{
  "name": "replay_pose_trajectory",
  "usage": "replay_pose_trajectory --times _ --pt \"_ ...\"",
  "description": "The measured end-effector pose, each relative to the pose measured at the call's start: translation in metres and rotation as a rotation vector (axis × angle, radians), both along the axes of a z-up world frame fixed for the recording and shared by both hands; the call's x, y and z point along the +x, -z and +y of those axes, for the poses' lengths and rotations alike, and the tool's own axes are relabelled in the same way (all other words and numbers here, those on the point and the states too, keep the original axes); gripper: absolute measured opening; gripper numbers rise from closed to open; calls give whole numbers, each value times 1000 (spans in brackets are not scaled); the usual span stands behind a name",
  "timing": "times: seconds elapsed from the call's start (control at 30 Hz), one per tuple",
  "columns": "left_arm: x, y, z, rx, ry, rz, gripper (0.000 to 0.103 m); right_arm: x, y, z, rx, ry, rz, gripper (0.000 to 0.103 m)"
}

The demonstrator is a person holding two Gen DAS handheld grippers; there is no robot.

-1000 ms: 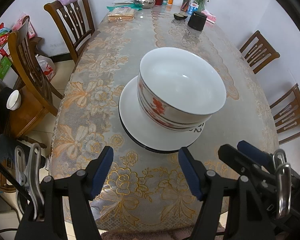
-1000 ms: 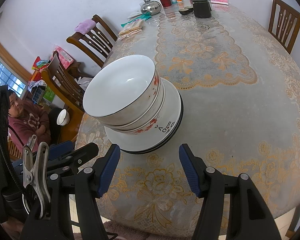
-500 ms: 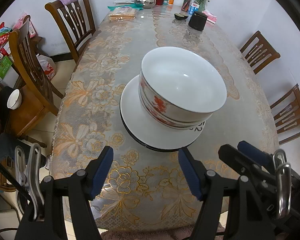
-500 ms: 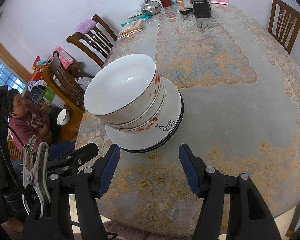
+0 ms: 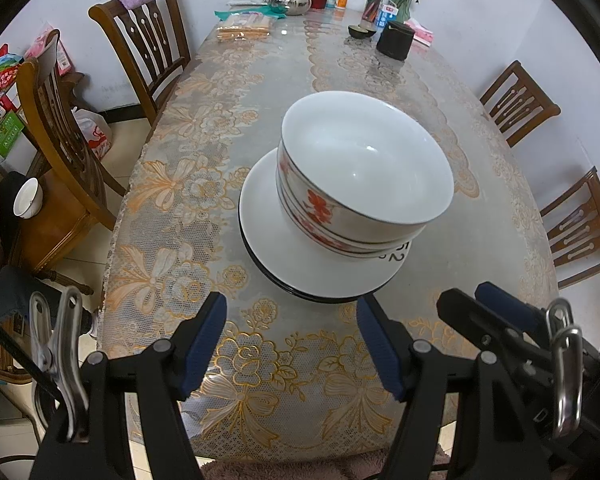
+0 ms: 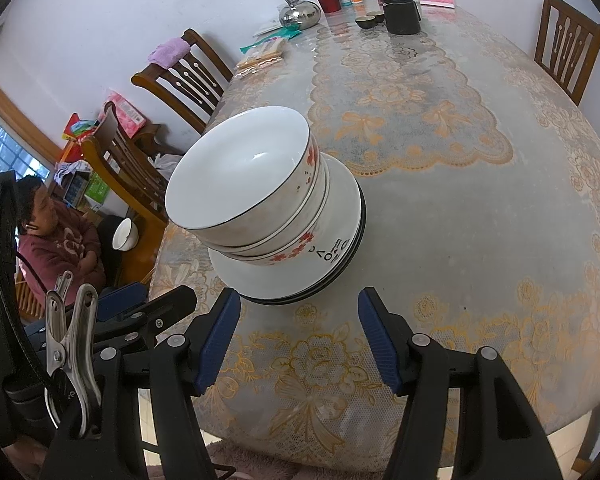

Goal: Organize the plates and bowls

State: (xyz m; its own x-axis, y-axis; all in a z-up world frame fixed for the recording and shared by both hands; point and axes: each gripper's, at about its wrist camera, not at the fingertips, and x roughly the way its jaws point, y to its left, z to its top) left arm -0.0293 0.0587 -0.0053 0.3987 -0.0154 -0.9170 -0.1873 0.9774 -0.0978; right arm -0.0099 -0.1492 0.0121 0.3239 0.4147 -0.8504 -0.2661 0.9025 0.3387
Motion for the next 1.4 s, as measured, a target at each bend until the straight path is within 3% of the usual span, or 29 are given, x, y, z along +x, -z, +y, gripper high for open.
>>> replay_pose_trajectory --times 1.4 --pt "-3 6 4 -11 0 6 71 -4 -1 -2 -4 9 4 63"
